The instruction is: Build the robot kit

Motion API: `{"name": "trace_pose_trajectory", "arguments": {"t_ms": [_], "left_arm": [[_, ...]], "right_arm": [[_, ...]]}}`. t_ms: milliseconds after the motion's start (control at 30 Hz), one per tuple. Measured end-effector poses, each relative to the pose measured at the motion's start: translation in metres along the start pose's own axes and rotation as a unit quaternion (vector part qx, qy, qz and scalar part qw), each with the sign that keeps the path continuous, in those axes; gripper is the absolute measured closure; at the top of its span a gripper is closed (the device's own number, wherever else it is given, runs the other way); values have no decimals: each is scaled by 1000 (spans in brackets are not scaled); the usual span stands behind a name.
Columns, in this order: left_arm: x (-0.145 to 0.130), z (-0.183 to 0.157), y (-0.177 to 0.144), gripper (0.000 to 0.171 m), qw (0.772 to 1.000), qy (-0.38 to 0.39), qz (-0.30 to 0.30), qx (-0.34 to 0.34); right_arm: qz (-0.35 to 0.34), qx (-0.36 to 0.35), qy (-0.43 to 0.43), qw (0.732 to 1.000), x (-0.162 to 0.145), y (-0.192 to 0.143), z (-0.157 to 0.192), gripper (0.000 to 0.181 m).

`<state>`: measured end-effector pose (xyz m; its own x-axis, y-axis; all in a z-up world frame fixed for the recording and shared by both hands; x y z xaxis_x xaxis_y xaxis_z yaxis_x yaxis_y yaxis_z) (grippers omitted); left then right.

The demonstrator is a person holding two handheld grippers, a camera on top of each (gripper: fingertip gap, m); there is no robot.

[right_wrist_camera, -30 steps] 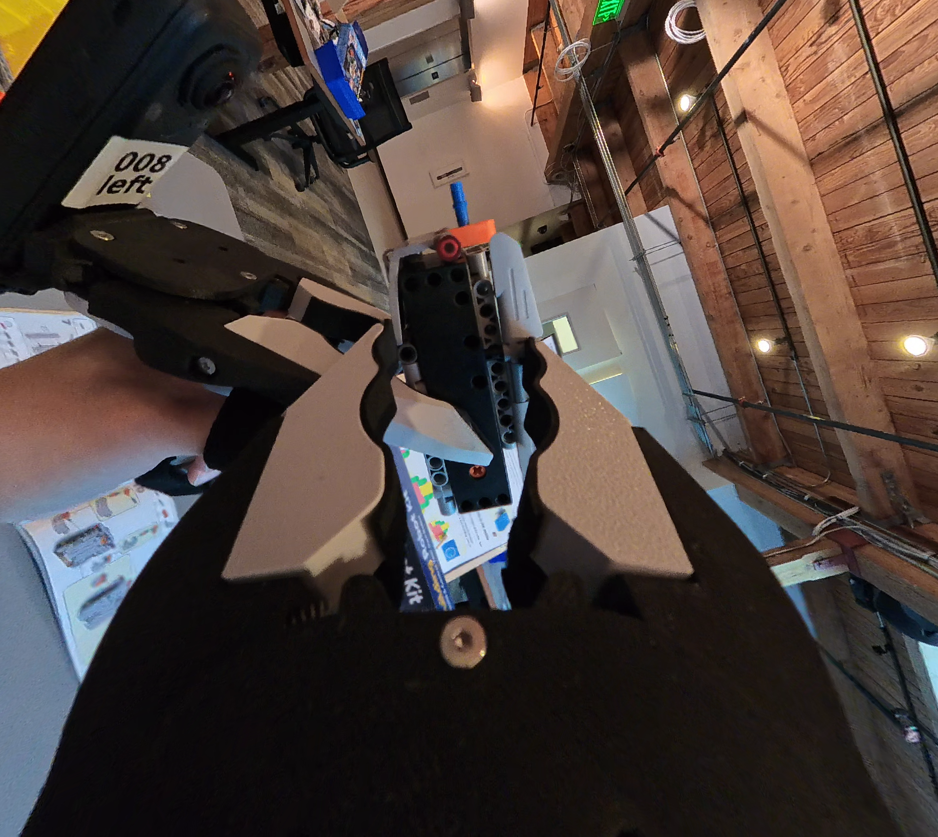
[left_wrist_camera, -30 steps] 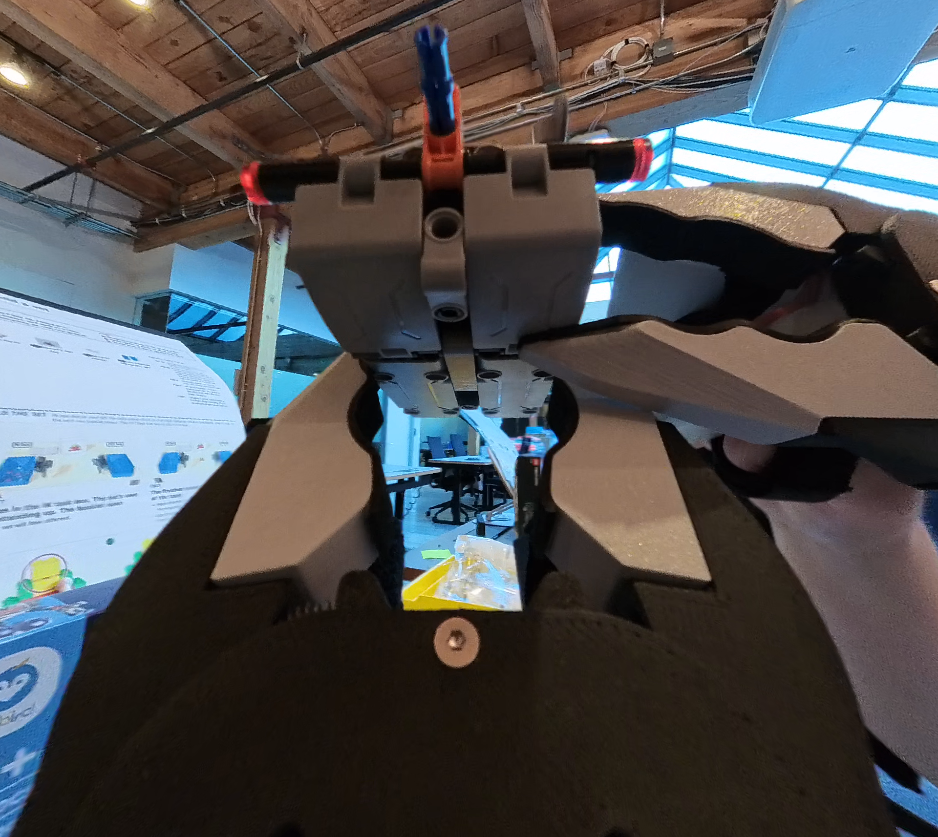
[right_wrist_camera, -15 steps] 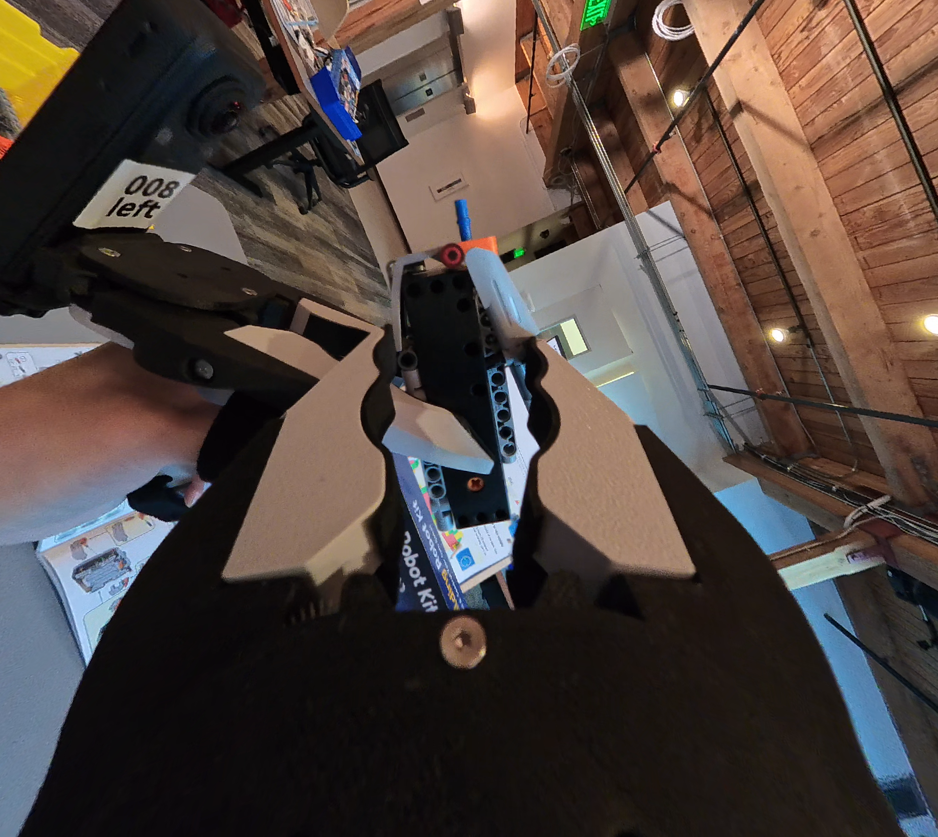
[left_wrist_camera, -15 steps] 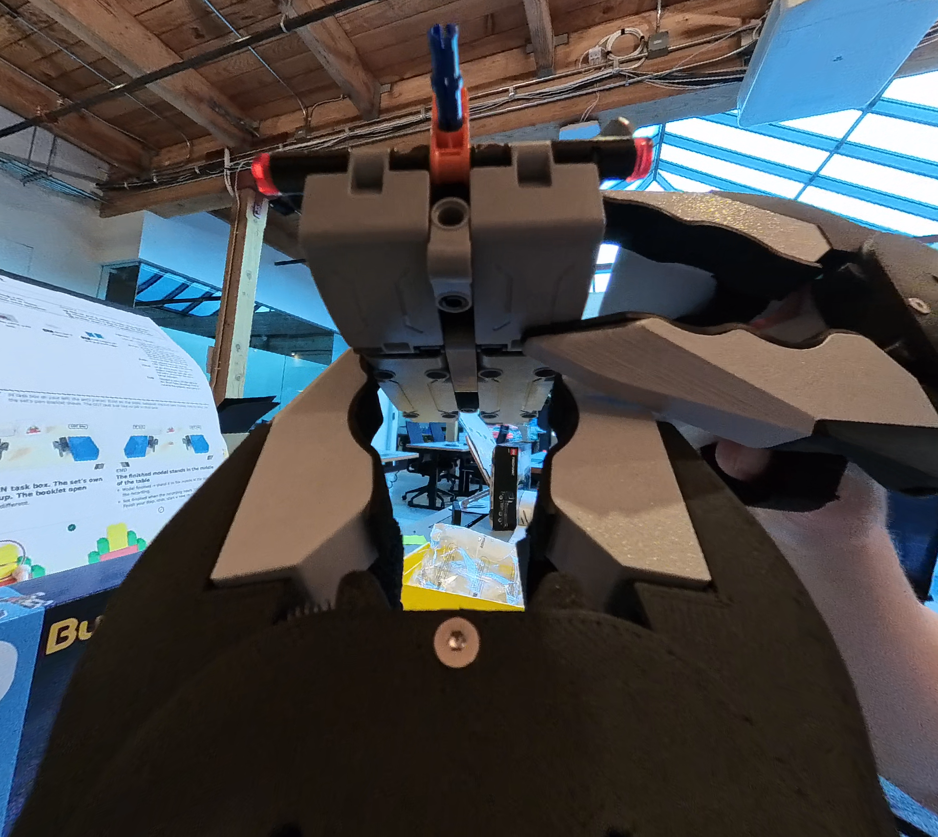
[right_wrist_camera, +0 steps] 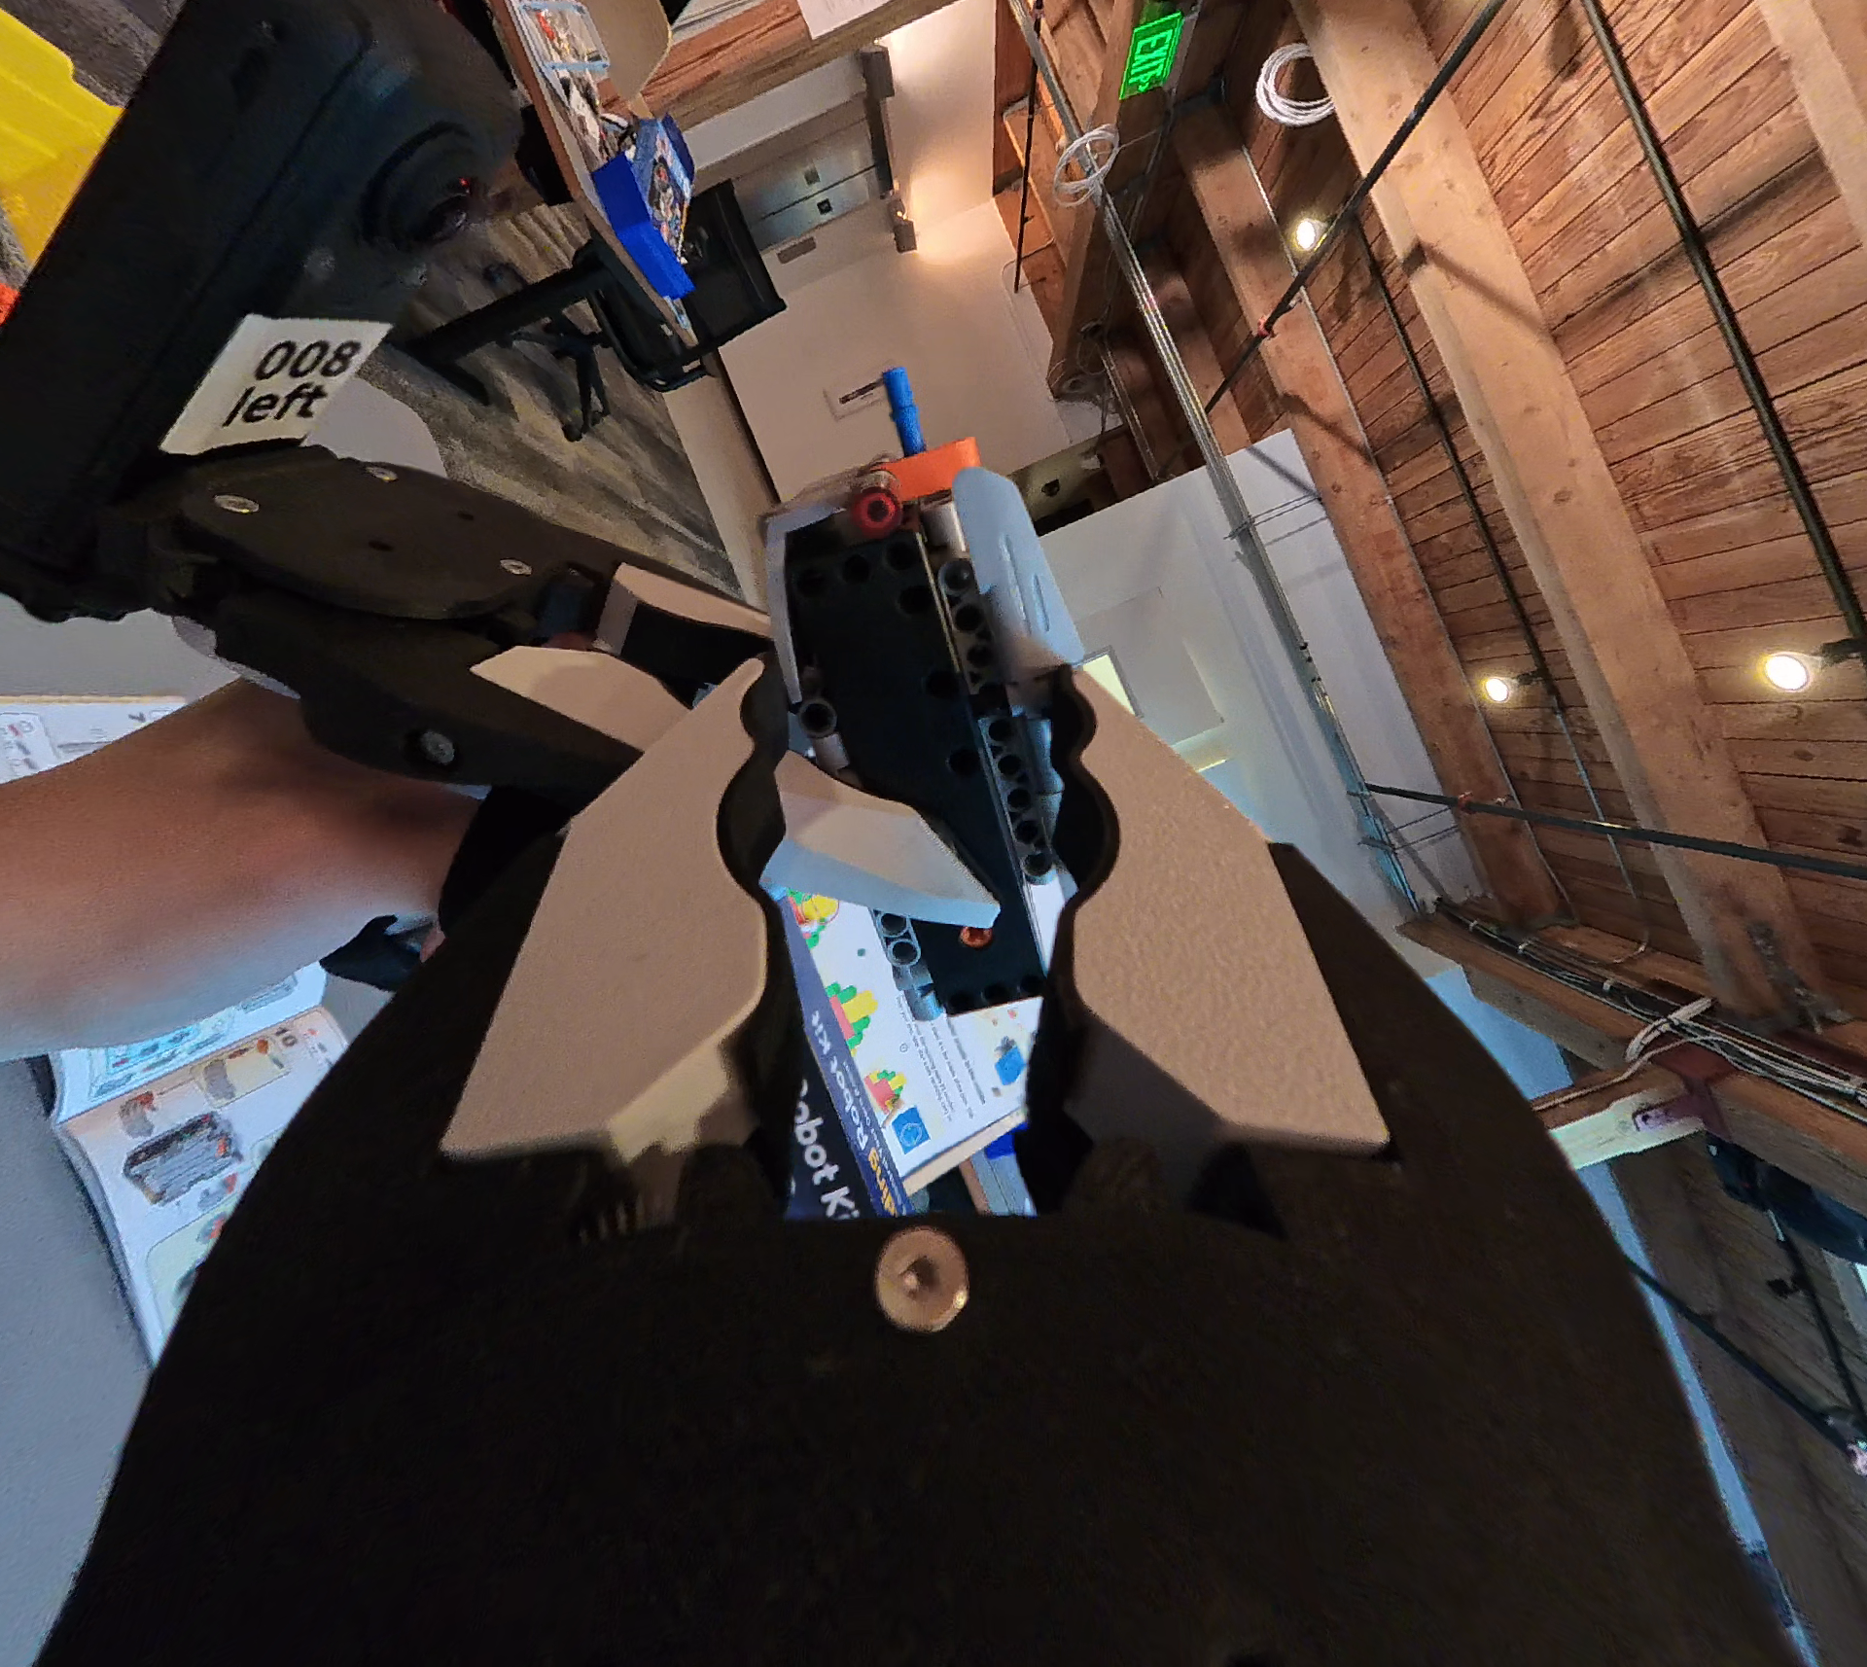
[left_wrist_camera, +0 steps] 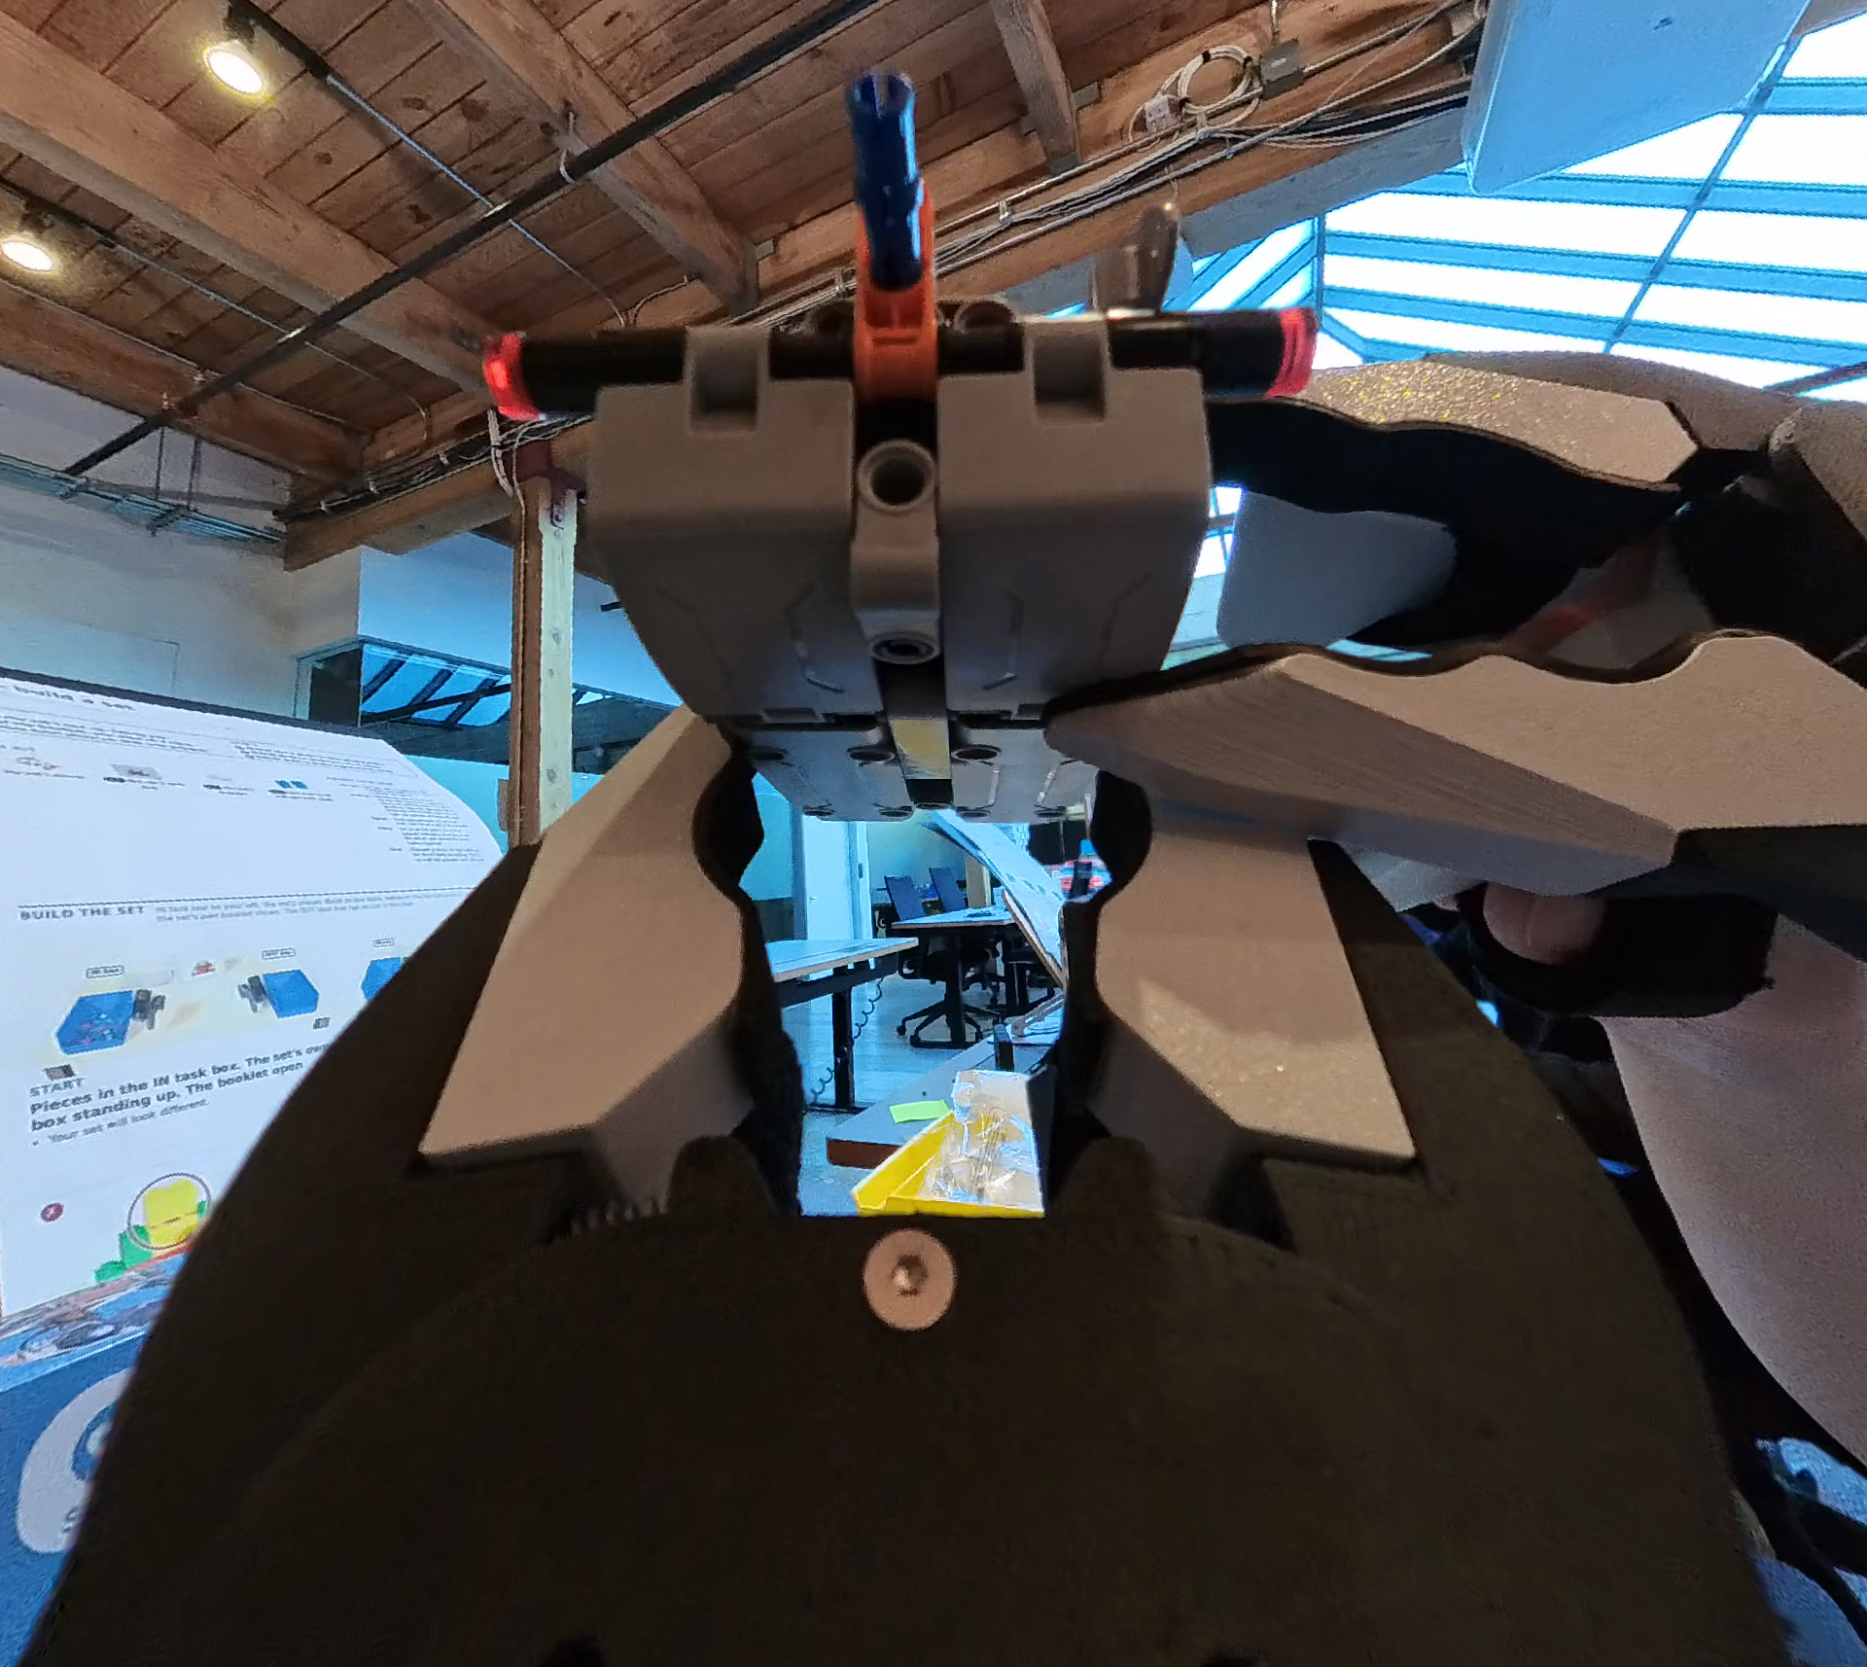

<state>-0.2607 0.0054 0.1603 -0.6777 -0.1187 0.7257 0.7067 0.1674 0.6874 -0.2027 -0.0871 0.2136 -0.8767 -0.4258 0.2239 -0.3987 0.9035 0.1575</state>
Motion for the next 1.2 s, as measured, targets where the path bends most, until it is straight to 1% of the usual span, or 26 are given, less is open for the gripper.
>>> {"name": "trace_pose_trajectory", "arguments": {"t_ms": [100,200,400,733,867,1000,1067,1200], "left_arm": [[-1,-1,1,108,1000,6,7,-5],[-1,-1,1,108,1000,17,14,-12],[-2,-3,1,108,1000,15,3,-17],[-1,-5,0,107,1000,17,-2,-19],[-1,-4,0,107,999,23,0,-24],[-3,-3,1,108,1000,9,8,-29],[-3,-3,0,108,1000,6,2,-27],[-4,-3,1,108,1000,10,9,-19]], "right_arm": [[-6,6,1,1000,-2,-1,-1,131],[-12,11,-16,1000,-4,-3,-2,131],[-11,10,-5,1000,-4,-6,-1,131],[-25,-59,-1,998,-2,-10,9,132],[-30,-42,3,999,-3,-9,8,131],[-17,-23,15,999,-4,-7,5,131],[-16,-25,18,999,-4,-7,6,131],[-2,-39,2,999,-3,-8,8,131]]}}
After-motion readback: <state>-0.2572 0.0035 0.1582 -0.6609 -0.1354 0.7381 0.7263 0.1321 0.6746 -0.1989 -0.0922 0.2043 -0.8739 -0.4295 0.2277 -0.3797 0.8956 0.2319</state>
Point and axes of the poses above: each gripper's, where its closed fingertips meet, y out along the fingers, x out of its top, z = x × y across the jaws, the point moved 10 cm from there along -y, back along the fingers, and after that the axes turned 8 degrees about -y, right-handed, at the moved point
